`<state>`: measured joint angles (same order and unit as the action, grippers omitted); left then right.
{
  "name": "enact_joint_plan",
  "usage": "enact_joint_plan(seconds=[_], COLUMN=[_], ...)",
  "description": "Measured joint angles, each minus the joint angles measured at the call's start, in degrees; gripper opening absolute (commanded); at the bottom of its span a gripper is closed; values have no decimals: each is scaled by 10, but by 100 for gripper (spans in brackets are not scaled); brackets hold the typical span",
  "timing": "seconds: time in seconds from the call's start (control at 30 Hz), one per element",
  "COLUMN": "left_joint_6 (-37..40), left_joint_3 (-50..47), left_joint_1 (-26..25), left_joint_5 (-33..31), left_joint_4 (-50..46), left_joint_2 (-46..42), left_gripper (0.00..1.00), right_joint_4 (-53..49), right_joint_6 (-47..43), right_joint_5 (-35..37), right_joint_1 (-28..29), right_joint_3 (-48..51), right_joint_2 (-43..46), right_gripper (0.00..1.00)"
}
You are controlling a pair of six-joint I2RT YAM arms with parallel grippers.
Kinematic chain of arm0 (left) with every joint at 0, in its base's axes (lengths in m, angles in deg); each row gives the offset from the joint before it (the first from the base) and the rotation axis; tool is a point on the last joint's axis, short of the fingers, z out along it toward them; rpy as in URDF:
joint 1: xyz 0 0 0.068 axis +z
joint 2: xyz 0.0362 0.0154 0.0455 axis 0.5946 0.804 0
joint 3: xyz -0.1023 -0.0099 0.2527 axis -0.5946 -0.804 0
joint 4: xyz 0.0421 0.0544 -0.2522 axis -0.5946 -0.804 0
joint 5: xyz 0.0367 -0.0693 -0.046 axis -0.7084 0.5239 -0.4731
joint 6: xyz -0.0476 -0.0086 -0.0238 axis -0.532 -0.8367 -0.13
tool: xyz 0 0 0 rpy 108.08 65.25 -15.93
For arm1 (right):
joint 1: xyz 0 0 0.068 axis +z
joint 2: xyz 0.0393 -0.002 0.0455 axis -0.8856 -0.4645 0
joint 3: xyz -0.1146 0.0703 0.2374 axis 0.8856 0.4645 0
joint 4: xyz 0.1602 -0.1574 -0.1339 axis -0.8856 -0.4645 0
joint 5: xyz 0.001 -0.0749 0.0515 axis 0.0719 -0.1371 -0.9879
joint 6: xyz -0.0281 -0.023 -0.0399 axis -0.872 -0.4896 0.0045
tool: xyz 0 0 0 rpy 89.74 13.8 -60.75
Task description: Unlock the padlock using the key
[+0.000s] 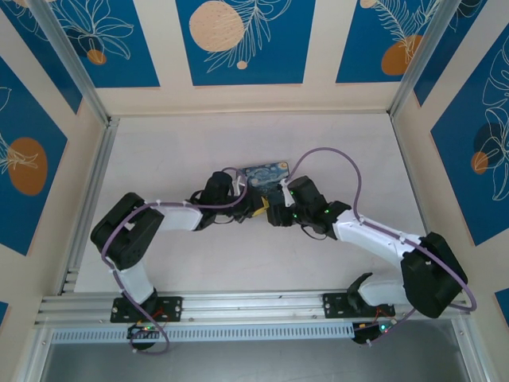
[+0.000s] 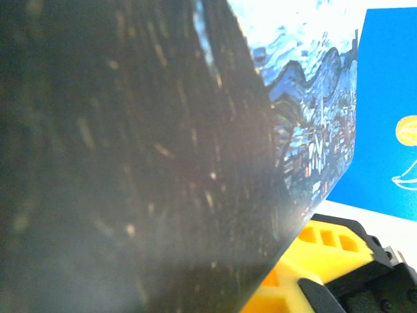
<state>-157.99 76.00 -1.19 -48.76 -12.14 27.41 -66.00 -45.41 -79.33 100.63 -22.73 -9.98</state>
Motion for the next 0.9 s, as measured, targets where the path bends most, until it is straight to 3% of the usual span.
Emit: enact_joint_plan(seconds=[0.17,0.37,0.9], left_joint_6=[12,14,15], left_joint_3=[10,15,18], left_joint_1=[3,3,5], left_joint_5=[17,28,31], left_joint_4=[-20,-32,-39], left_joint_2=[0,0,0], left_gripper=[0,0,0], right_joint_4=[-10,-14,-20], right_joint_6=[-36,-57,-76], right_joint_5=[39,58,60], right_joint_1=[11,12,21], right_joint_3=[-2,-17,-52], right_joint_2=[-26,-40,-88], right_gripper=[48,40,35])
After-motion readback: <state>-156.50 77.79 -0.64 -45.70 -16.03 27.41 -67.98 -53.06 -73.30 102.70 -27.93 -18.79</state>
